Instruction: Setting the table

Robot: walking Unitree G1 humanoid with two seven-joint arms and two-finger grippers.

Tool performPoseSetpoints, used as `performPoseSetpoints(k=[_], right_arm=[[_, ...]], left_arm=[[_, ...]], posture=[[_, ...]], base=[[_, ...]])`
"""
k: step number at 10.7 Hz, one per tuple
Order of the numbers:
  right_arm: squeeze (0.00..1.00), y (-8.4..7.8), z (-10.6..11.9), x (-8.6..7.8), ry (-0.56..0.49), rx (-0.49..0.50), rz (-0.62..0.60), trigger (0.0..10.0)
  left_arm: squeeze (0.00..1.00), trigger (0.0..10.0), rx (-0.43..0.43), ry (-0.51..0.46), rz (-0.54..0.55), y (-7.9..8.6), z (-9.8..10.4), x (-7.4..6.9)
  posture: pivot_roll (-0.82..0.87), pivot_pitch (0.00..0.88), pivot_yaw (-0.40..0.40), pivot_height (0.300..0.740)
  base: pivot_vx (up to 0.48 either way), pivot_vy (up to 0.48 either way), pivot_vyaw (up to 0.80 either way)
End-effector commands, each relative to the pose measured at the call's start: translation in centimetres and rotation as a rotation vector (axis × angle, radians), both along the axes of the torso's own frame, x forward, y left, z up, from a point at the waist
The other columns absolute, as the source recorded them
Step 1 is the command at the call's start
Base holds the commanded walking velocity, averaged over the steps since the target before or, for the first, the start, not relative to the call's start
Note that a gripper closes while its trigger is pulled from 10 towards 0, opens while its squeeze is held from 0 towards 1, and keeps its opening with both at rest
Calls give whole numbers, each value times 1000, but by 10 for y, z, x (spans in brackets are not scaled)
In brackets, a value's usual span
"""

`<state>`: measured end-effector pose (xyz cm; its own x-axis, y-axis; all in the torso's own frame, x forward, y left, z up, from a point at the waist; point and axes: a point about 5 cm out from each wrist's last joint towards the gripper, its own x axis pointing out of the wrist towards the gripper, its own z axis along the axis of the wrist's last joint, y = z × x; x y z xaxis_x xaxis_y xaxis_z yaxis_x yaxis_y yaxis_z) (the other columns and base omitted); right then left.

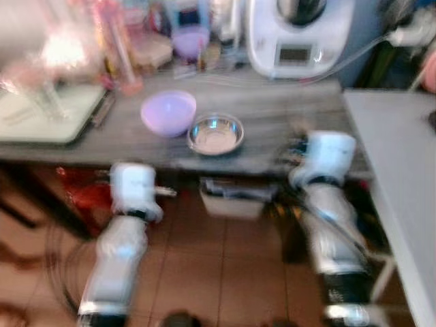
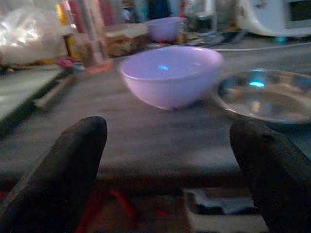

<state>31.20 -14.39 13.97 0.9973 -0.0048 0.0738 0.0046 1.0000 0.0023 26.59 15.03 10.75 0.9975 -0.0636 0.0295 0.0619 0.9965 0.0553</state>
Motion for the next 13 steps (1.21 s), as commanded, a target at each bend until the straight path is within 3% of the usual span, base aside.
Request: performPoseSetpoints(k=[1,5,8,13], right_arm=[[0,-12,3,1,-11,-7,-37,0],[0,-22,3,2,-3,-17,-116,0],[0,-33,6,17,29,22,-171,0],[0,-45,-3,23,109,50,-217,0]], left_arm=[[0,10000,-4,-14,-19,-7,4,0],[0,10000,-7,-17,-6,-3,4,-3],[0,10000,-2,-1,-3,0,4,-13],[0,10000,10,27,-16,5,6,-21]], posture=[[30,58,69,740],[35,69,66,740],[63,119,76,740],[83,162,103,740]], base=[[319,360,0],[0,0,0],[0,0,0],[0,0,0]])
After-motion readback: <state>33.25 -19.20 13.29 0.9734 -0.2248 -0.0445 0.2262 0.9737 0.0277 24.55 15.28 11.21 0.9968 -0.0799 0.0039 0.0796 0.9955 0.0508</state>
